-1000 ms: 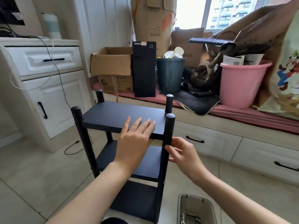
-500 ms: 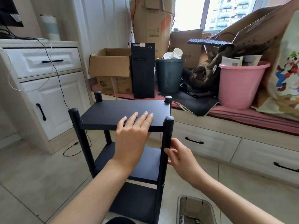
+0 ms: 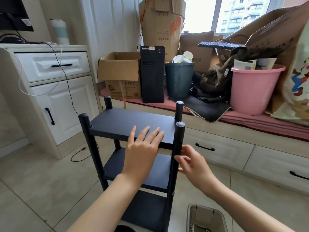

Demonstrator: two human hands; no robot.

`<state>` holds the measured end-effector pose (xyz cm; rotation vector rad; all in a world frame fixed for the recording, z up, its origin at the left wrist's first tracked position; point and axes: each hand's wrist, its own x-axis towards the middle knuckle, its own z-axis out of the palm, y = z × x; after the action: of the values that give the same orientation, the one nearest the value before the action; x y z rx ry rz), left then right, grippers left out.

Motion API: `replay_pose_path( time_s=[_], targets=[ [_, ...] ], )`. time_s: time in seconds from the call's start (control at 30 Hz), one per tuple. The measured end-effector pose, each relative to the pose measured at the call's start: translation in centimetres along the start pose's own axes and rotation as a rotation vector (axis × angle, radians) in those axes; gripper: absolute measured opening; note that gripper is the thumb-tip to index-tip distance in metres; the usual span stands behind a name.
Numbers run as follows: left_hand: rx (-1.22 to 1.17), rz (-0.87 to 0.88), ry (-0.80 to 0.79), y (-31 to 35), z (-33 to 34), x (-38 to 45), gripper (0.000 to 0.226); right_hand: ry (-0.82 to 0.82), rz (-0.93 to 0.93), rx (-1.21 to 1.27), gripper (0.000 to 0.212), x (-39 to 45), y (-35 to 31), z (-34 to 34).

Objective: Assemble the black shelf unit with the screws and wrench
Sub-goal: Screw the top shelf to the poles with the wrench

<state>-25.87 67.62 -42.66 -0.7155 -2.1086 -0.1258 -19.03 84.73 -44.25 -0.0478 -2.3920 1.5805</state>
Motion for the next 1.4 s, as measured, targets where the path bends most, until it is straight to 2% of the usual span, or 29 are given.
replay_pose_path(
  time_s=[0.17,0.27,0.33,0.37,0.43,0.47,0.5,0.57,0.67,0.87,1.0,1.13,1.4],
  targets=[
    [-0.114,-0.127,0.0,1.1,-0.7,-0.3,0.06,0.02,-0.002,0.01,0.013,0.2,0.3,0.0],
    [-0.43,-0.356,0.151,2.9,-1.7,-1.4,0.046,0.022,0.004,0.017,0.012,0.2,0.3,0.0],
    [-0.677,-0.679,0.245,4.2,-2.7,-1.6,0.03,0.023,0.003,0.024,0.011,0.2,0.2,0.0],
    [-0.832,-0.918,0.238,4.7,-2.8,-1.4,0.028,0.024,0.005,0.028,0.011,0.3,0.2,0.0],
    [-1.254,-1.424,0.105,5.0,-2.4,-0.5,0.032,0.024,0.015,0.04,0.011,0.3,0.1,0.0],
    [-1.495,-1.584,0.035,4.9,-2.2,0.1,0.035,0.025,0.02,0.048,0.012,0.2,0.1,0.0],
    [-1.703,-1.663,-0.02,4.7,-2.1,0.5,0.038,0.028,0.024,0.053,0.012,0.1,0.0,0.1],
    [-1.966,-1.653,-0.037,4.2,-1.9,1.5,0.039,0.037,0.03,0.06,0.013,0.0,-0.1,0.1],
    [-2.137,-1.59,0.007,3.8,-1.7,2.9,0.036,0.045,0.038,0.075,0.013,0.0,-0.2,0.0],
    [-2.18,-1.551,0.091,3.8,-0.9,3.7,0.015,0.034,0.034,0.056,0.01,0.1,0.0,-0.1],
    [-2.159,-1.559,0.086,3.9,-0.4,3.8,0.021,0.034,0.041,0.074,0.012,0.4,0.3,-0.1],
    [-2.166,-1.542,0.075,4.0,-0.4,3.4,0.008,0.056,0.034,0.088,0.019,0.2,0.4,0.0],
    [-2.187,-1.516,0.088,4.2,-0.1,3.9,0.008,0.053,0.039,0.139,0.023,0.4,-0.1,0.1]
  ],
)
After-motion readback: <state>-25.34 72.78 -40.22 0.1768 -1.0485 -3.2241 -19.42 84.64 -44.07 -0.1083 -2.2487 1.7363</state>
